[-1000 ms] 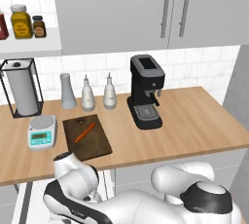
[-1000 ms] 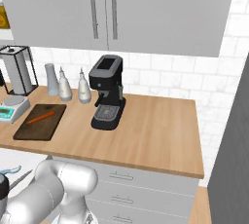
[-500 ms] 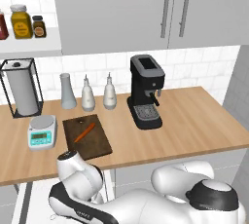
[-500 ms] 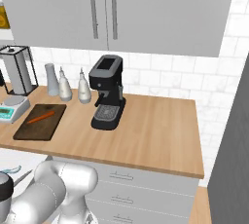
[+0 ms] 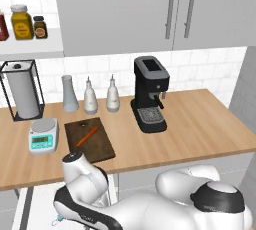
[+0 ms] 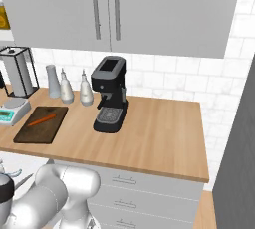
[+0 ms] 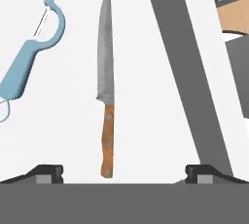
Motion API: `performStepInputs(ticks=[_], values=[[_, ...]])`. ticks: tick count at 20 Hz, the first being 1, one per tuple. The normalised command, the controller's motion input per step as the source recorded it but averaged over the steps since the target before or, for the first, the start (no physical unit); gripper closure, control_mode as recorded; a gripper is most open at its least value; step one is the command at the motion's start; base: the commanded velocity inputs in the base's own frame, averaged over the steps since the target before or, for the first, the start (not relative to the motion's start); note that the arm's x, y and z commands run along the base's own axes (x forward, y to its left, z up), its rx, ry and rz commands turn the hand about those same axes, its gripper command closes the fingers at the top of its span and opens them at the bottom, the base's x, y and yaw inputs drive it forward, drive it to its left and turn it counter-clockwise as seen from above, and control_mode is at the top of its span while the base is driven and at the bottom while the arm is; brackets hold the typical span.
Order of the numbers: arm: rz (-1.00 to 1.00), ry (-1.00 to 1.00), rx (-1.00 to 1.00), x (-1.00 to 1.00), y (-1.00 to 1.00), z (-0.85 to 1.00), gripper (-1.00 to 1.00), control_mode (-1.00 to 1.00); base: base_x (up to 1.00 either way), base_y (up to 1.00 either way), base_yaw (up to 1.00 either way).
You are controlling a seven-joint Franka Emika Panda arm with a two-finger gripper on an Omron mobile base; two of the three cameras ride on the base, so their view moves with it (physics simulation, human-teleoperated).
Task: Place the appropriate cutting tool for cutting the carrot skin on the cutting board.
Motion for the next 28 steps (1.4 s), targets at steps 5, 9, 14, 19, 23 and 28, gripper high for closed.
performStepInputs(ticks=[5,9,14,19,23,28], values=[[0.08,0.0,0.0,0.48,0.03,-0.11,-1.0,-1.0,0.0,0.0,0.0],[0.08,0.0,0.0,0.17,0.39,-0.18,-1.0,-1.0,0.0,0.0,0.0],[0.07,0.0,0.0,0.28,0.18,-0.11,-1.0,-1.0,0.0,0.0,0.0],[0.07,0.0,0.0,0.3,0.15,-0.11,-1.0,-1.0,0.0,0.0,0.0],[0.05,0.0,0.0,0.1,0.14,-0.15,-1.0,-1.0,0.0,0.0,0.0],[0.04,0.0,0.0,0.04,0.33,-0.28,-1.0,-1.0,0.0,0.0,0.0]])
